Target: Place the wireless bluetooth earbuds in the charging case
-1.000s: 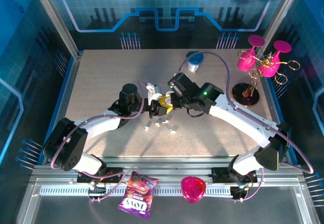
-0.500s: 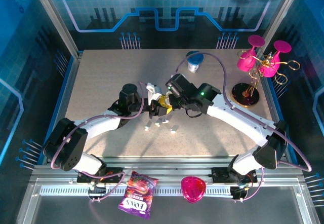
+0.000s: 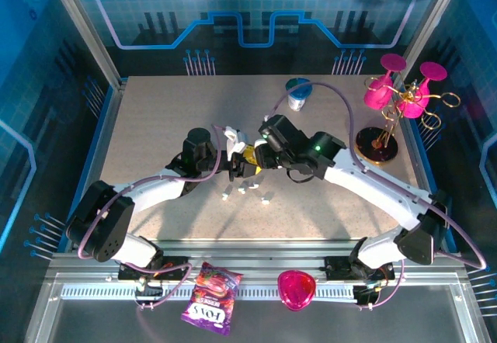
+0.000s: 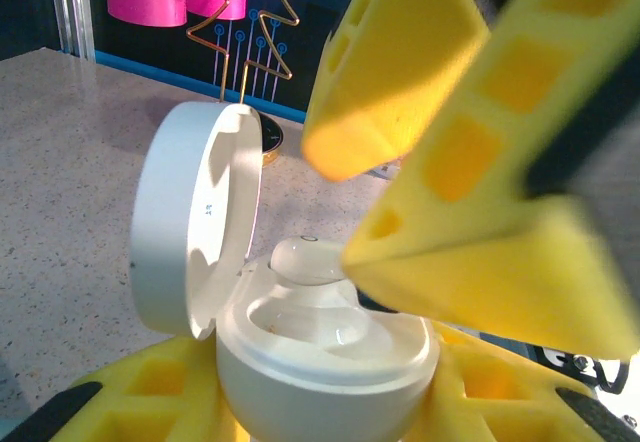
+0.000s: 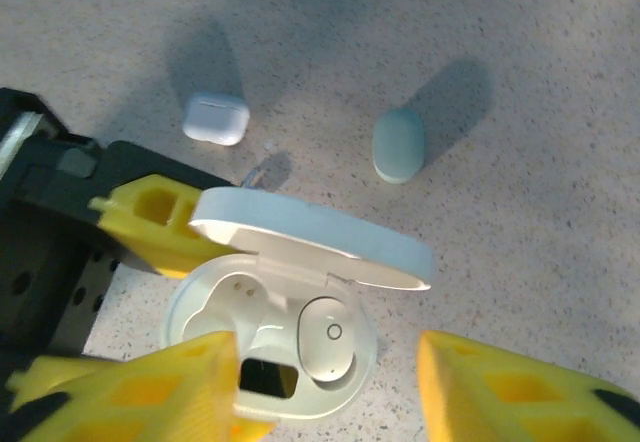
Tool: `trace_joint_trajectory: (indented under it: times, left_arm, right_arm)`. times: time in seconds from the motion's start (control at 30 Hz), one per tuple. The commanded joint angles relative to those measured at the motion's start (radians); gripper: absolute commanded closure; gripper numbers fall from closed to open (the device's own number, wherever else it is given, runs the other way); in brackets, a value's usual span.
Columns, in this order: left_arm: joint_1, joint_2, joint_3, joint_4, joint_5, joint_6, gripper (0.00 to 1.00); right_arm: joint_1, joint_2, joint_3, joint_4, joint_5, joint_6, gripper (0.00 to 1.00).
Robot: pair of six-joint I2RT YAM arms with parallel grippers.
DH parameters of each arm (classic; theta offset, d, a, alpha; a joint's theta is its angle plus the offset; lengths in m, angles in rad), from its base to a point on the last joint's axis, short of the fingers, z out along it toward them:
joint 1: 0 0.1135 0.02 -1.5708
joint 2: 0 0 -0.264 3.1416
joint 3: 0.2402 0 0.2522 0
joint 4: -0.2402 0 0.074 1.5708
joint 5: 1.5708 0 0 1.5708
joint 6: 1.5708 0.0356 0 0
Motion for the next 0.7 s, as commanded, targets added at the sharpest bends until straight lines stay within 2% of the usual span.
trace_joint_trajectory:
  times: [0.0,0.1,0.2,0.37,0.5,0.67]
  left_arm:
    - [0.013,-0.023,0.017,0.037,-0.006,0.012,0.68]
    - [0.021,-0.037,0.005,0.058,-0.005,0.005,0.68]
    - [0.033,-0.057,-0.009,0.063,-0.005,0.001,0.68]
    - [0.059,-0.112,-0.030,0.070,-0.022,-0.023,0.68]
    - [0.061,-0.172,-0.029,0.037,-0.033,-0.016,0.68]
    - [0.061,-0.249,0.001,-0.071,-0.035,0.026,0.68]
  right_arm:
    - [0.006,-0.107,-0.072,0.108,-0.042,-0.026,0.41]
    - [-0.002,-0.215,-0.173,0.213,-0.065,-0.044,0.36]
    - [-0.037,-0.333,-0.295,0.321,-0.100,-0.028,0.35]
    - [-0.174,-0.483,-0.500,0.424,-0.183,0.077,0.35]
    - [-0.271,-0.485,-0.622,0.455,-0.277,0.137,0.35]
    - [-0.278,-0.363,-0.667,0.450,-0.368,0.211,0.35]
